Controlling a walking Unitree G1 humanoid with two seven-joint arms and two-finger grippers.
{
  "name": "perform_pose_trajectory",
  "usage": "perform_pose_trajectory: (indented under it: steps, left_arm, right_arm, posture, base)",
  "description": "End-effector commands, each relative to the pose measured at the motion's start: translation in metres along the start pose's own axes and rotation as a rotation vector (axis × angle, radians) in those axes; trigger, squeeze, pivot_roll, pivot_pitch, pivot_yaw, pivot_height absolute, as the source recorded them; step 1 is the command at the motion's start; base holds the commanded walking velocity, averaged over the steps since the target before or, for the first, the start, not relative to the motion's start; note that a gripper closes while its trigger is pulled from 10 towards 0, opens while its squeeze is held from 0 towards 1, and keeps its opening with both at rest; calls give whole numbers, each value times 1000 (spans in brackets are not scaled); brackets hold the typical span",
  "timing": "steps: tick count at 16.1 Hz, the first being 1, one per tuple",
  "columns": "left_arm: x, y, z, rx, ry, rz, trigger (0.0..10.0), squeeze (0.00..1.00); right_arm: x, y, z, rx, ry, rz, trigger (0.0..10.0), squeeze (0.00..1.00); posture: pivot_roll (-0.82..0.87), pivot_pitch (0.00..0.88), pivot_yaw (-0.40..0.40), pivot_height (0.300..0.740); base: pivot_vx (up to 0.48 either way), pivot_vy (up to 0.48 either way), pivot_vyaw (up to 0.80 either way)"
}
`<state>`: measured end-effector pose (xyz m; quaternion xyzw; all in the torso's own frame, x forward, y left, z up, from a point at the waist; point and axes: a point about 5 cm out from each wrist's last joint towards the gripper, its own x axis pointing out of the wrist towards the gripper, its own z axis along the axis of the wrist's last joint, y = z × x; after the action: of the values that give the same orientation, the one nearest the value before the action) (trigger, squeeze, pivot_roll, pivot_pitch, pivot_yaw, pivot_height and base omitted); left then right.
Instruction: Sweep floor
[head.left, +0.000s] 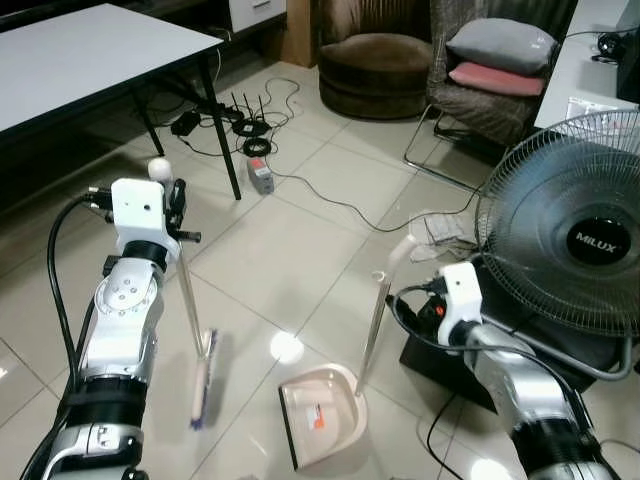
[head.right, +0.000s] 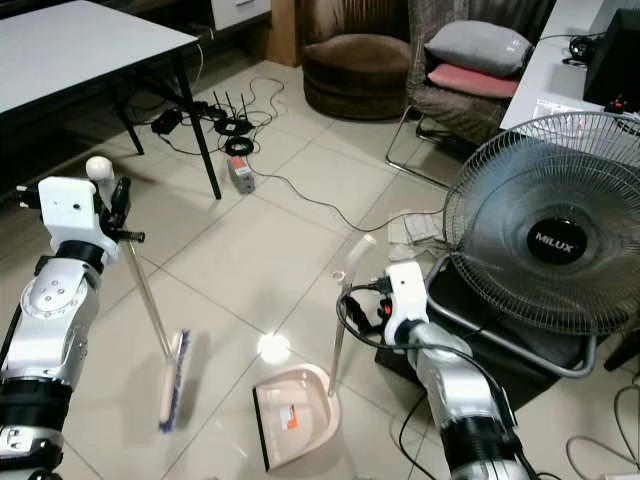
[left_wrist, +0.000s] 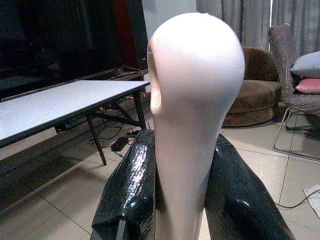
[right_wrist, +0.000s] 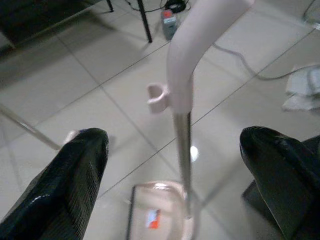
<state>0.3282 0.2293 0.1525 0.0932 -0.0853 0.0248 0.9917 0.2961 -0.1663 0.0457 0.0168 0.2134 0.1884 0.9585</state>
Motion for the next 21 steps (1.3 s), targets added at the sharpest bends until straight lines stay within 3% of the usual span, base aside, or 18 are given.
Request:
perform_pose_trajectory:
  steps: [1, 9, 15, 21]
  left_arm:
    - [6, 2, 11, 1, -54, 11, 10000, 0]
    - [9, 9, 12, -7, -72, 62, 10000, 0]
    - [9, 5, 10, -8, -70, 63, 10000, 0]
    - [10, 0, 9, -4, -64, 39, 10000, 0]
  right_arm:
    - [3, -3, 6, -40, -20, -13, 10000, 0]
    - [28, -2, 9, -28, -35, -45, 10000, 0]
    - [30, -5, -2, -14, -27, -82, 10000, 0]
    - [34, 5, 9, -67, -131, -56, 10000, 0]
  posture:
    - [-137, 0, 44, 740]
    - [-113, 0, 21, 740]
    - [-95, 0, 23, 740]
    - [-92, 0, 39, 740]
  base:
    - [0, 0, 0]
    - [0, 0, 0]
    - [0, 0, 0]
    - [0, 0, 0]
